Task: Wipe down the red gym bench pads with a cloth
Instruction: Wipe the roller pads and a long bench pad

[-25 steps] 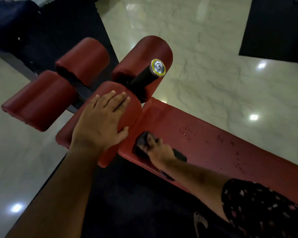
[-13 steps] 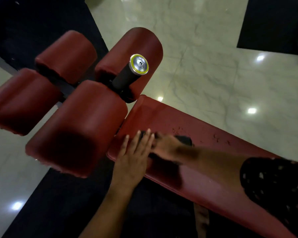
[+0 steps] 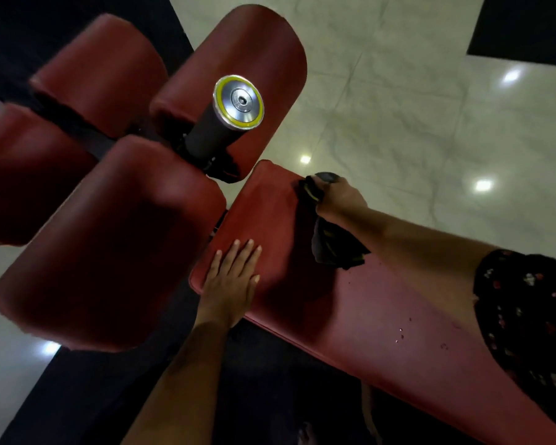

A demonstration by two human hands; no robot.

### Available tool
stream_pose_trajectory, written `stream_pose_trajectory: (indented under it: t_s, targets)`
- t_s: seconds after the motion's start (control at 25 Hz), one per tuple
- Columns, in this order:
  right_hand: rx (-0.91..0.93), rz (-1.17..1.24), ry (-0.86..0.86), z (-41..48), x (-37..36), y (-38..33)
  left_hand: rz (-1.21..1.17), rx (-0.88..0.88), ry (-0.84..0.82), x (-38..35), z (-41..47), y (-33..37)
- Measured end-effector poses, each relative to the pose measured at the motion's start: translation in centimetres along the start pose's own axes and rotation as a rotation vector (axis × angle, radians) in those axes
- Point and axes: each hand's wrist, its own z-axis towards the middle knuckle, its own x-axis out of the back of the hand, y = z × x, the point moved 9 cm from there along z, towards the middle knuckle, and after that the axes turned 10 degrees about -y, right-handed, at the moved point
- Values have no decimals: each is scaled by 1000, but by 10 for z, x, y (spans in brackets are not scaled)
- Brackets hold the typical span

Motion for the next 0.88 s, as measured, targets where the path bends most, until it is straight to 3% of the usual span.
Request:
stream_pose_trajectory:
  t_s: [0.16, 0.4, 0.52, 0.6, 0.72, 0.88]
  targets:
    - [1, -11, -38, -71, -52, -22, -52, -53, 56, 12, 6, -7]
    - [216, -273, -319, -204, -173, -66, -127, -103, 176, 34, 20, -14]
    - [512, -470, -205, -226, -173, -54, -94, -184, 169, 39, 38, 8]
    - [607, -637, -130, -211, -152, -27, -52, -235, 141, 36, 48, 20]
    - [391, -664, -98, -150, -85, 13, -65, -226, 158, 30, 52, 26]
    - [172, -652, 6, -67, -8, 12, -57, -224, 209, 30, 52, 23]
